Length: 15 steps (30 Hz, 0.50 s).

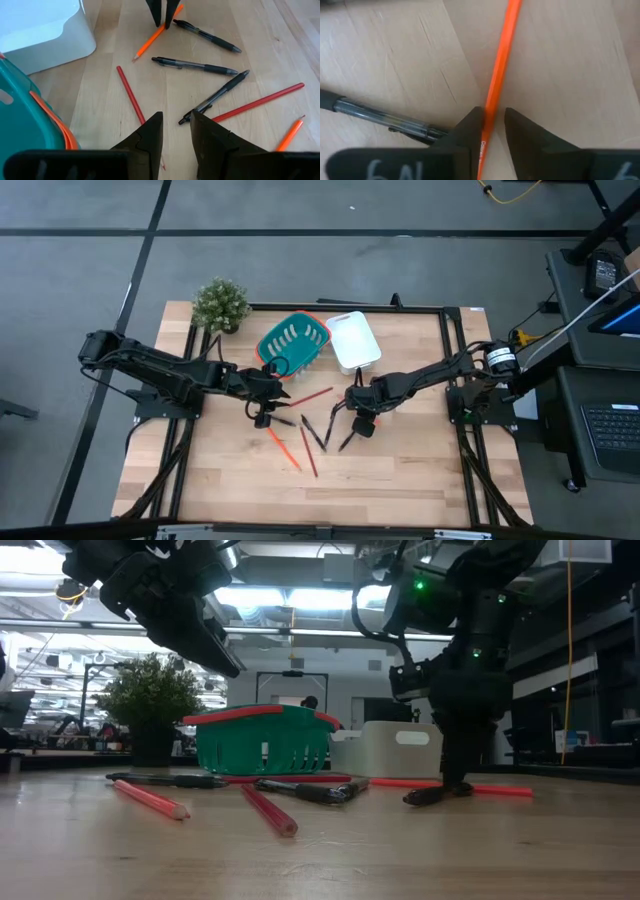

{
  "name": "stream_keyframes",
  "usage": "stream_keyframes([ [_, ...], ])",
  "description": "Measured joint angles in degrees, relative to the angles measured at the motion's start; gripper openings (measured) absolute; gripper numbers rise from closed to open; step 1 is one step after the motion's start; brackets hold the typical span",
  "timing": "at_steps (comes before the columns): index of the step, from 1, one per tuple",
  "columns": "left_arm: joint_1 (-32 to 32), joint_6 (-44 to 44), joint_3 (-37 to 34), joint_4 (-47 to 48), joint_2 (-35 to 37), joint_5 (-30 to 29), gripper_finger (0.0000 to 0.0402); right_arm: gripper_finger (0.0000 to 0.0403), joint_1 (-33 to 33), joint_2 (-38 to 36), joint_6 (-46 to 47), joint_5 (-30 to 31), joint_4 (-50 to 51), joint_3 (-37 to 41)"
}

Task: Sort pens & pencils
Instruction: Put the orange pencil into the green basket

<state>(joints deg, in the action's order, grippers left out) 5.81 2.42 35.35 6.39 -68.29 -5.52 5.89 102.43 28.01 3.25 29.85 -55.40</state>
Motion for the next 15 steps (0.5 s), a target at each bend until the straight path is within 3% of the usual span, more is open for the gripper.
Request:
stream_keyframes([
  [9,-0.01,0.00,0.00,0.14,0.00,0.00,0.0094,0.0048,-0.07,0.04,0.26,-1.13,-0.11,0.00],
  [15,-0.01,0.00,0.00,0.15,0.00,0.00,0.0094,0.0060,-0.07,0.07,0.33,-1.66,-0.22,0.00],
])
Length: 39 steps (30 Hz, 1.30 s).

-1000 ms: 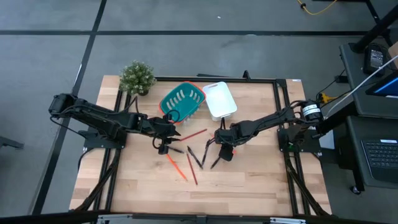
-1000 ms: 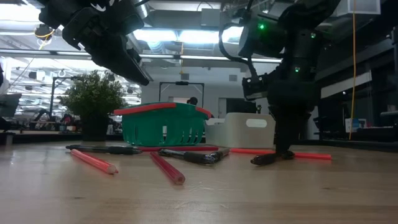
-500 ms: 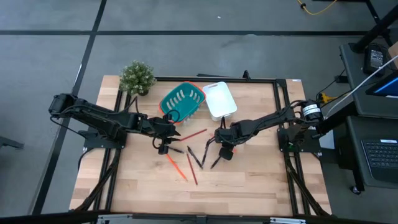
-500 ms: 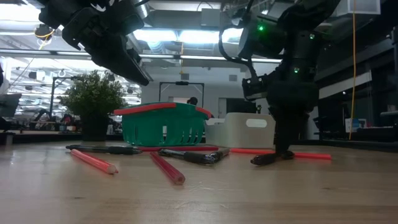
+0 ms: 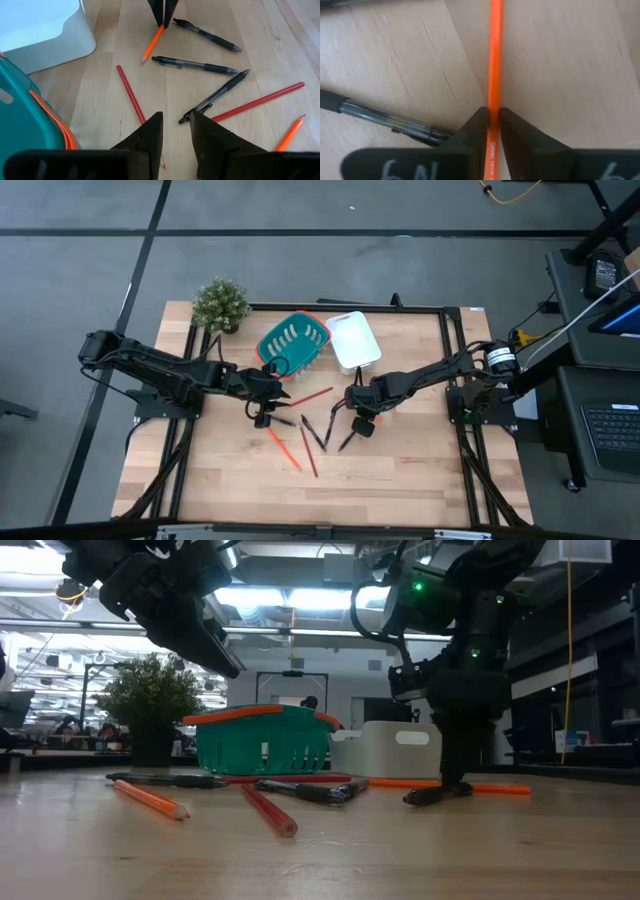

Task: Sort pens & pencils
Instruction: Put the orange pencil into the green basket

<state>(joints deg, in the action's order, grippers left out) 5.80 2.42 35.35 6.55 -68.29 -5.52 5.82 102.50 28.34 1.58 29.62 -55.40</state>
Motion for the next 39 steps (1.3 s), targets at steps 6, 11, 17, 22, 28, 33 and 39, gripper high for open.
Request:
stream_keyframes([
  [6,0.00,0.00,0.00,-0.02,0.00,0.00,0.0094,0.0077,-0.07,0.00,-0.11,-0.71,-0.19,0.00],
  [11,0.00,0.00,-0.02,-0.02,0.00,0.00,0.0094,0.0054,-0.09,0.00,-0.13,-0.90,-0.19,0.04],
  [17,0.00,0.00,-0.02,-0.02,0.00,0.00,0.0094,0.0024,-0.15,-0.01,-0.25,-1.86,-0.36,0.20],
  [22,0.02,0.00,0.00,0.05,0.00,0.00,0.0094,0.0023,-0.13,-0.02,-0.28,-1.97,-0.45,0.50],
  [28,0.00,0.00,-0.02,0.22,0.00,0.00,0.0094,0.0021,-0.13,-0.02,-0.48,-2.01,-0.52,0.52],
  [33,0.00,-0.02,-0.02,0.26,0.00,0.00,0.0094,0.0027,-0.12,-0.15,-1.61,-2.02,-0.59,0.31],
  [39,0.00,-0.02,-0.02,0.28,0.00,0.00,0.0094,0.0022,-0.05,0.18,-4.34,-1.97,1.52,-2.16],
])
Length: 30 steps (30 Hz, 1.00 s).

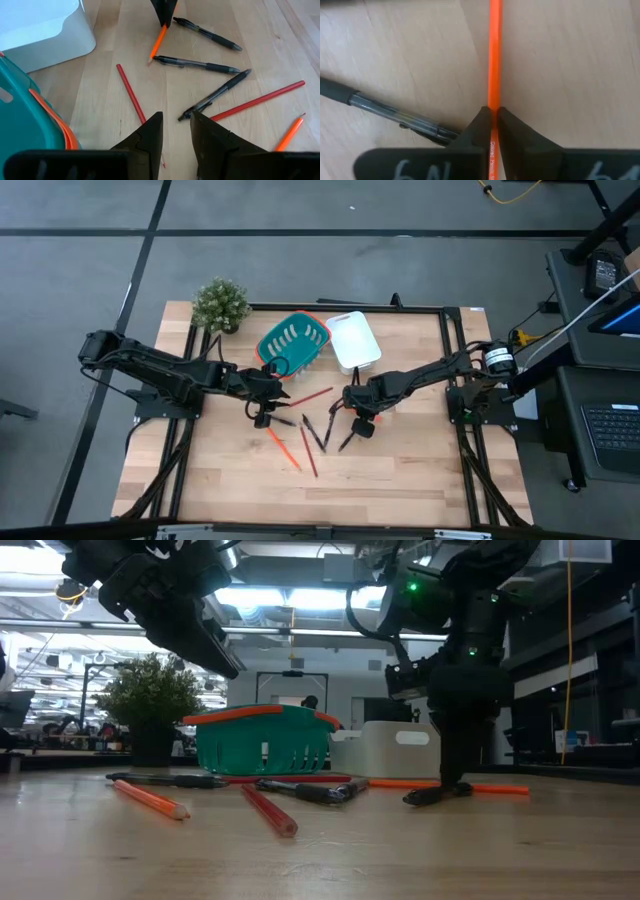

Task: Sort pens & pencils
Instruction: Put the orange pencil into the green basket

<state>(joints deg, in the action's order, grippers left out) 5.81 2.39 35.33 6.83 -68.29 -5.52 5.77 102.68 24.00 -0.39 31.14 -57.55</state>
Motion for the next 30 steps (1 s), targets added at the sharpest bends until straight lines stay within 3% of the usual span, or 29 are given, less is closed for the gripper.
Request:
stream_keyframes([
  [20,0.00,-0.02,0.00,-0.02,0.00,0.00,0.0094,0.0023,-0.58,-0.16,-7.05,2.48,2.88,-8.48],
  [26,0.00,-1.98,-0.03,-0.29,0.00,-3.96,0.0094,0.0015,-0.58,-0.24,-10.00,3.46,2.49,-10.81],
  [30,0.02,-5.35,-1.72,-7.50,0.02,-3.98,0.0094,0.0010,-0.58,-0.25,-11.59,3.83,1.10,-11.38],
])
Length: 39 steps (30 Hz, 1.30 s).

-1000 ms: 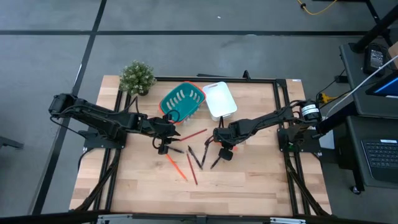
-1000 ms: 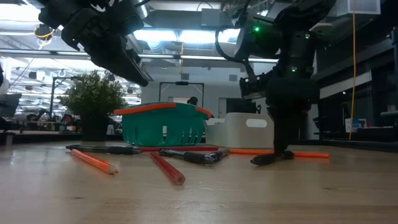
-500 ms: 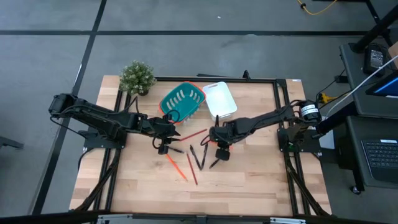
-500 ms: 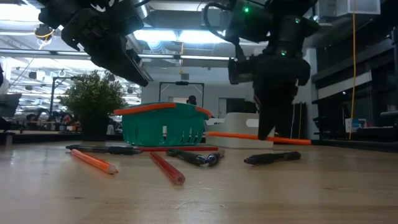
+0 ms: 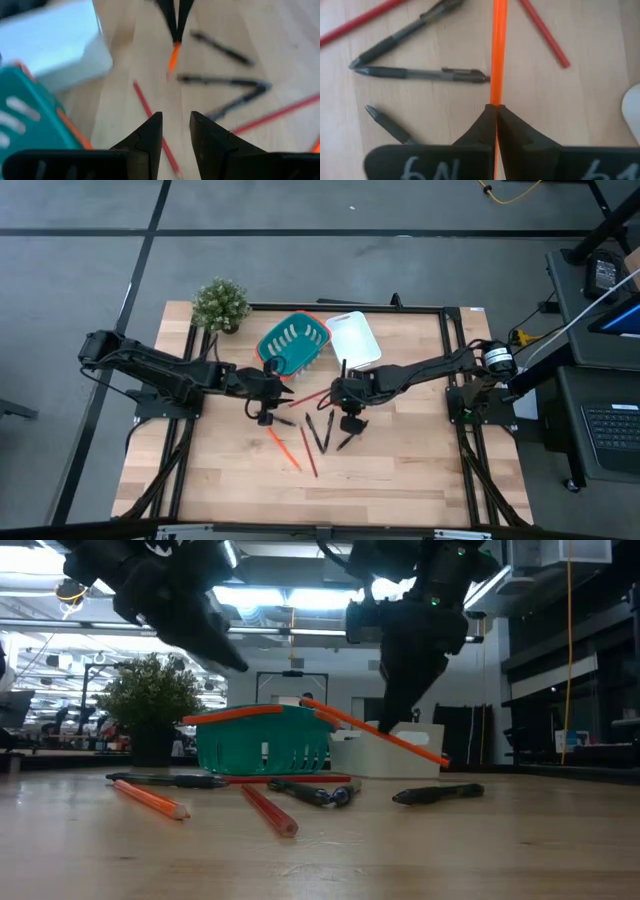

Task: Sort pens & pencils
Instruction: Put the orange pencil into the green basket

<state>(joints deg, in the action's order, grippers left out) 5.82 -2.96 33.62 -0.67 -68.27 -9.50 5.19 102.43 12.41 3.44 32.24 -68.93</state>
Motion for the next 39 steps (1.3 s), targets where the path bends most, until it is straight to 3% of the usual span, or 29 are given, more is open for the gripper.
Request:
stream_keyframes([
  [5,-0.21,-2.16,-7.68,-15.83,0.00,0.00,0.0094,0.0003,0.00,0.00,-1.37,0.02,-1.52,-0.19],
  [11,-0.54,-0.35,-13.06,-23.95,0.00,-0.06,0.0094,0.0008,-0.02,0.00,-2.20,0.02,-1.56,-0.19],
  [17,-0.15,-0.55,-13.17,-24.48,1.07,-0.07,0.0094,0.0007,-0.02,0.00,-2.15,0.05,-1.54,-0.19],
  [39,1.77,2.43,-13.17,-24.19,2.60,-0.04,0.0094,0.0111,-1.31,-0.05,1.36,-0.52,-0.79,-0.19],
])
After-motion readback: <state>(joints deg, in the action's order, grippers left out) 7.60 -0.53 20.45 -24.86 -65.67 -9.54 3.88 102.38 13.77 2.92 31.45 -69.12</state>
